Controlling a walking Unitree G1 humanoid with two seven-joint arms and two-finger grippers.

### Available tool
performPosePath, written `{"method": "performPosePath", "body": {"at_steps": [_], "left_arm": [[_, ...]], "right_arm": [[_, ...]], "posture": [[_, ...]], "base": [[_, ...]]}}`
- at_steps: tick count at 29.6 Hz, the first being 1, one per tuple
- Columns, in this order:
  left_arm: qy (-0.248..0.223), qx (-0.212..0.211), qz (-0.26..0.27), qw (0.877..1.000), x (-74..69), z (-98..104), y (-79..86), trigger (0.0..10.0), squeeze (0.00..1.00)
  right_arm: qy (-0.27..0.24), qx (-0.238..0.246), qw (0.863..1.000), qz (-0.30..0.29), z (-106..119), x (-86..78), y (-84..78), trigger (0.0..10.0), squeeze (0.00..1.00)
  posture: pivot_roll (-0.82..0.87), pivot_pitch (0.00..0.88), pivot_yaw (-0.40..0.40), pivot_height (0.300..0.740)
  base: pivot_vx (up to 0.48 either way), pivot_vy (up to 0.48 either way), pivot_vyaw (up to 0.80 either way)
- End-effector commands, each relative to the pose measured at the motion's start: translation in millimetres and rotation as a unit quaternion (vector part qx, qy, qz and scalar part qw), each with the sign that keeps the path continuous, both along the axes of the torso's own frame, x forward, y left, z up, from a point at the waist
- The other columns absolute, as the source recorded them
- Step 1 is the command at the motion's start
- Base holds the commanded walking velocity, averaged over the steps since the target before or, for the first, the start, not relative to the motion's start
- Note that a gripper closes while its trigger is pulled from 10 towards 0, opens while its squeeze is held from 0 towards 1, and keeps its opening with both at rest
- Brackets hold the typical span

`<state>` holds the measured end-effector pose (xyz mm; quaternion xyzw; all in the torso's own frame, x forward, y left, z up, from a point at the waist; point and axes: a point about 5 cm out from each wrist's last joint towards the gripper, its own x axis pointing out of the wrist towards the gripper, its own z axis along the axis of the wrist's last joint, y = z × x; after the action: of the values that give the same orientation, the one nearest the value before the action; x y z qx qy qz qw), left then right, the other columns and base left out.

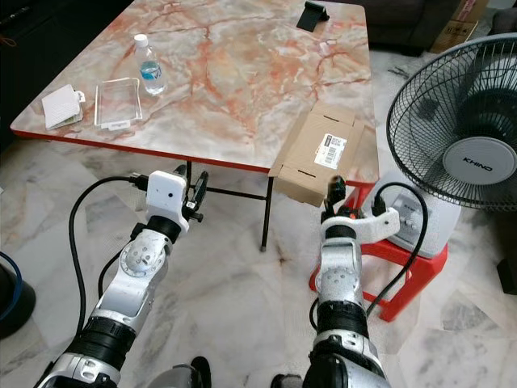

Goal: Picking trash to rubbish bin

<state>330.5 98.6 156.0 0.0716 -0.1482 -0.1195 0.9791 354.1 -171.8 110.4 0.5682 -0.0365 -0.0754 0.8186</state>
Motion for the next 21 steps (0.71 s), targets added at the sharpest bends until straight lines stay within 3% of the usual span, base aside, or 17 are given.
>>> {"method": "performPosePath", "body": {"at_steps": [1,21], "left_arm": [[0.007,0.000,-0.008,1.000,-2.0,-3.8,-2.6,10.0,0.00],[0.004,0.009,-0.017,1.000,-2.6,-2.8,-5.9,10.0,0.00]], "right_arm": [[-0.007,-0.004,1.000,0.008,2.2,0.9,2.2,10.0,0.00],[-0.013,-0.017,0.999,0.024,2.1,2.6,8.9,10.0,0.00]], "posture": [[0.11,0.164,-0.012,0.740],[0.12,0.167,-0.006,0.740]], "base": [[0.000,0.000,0.00],[0.000,0.000,0.00]]}}
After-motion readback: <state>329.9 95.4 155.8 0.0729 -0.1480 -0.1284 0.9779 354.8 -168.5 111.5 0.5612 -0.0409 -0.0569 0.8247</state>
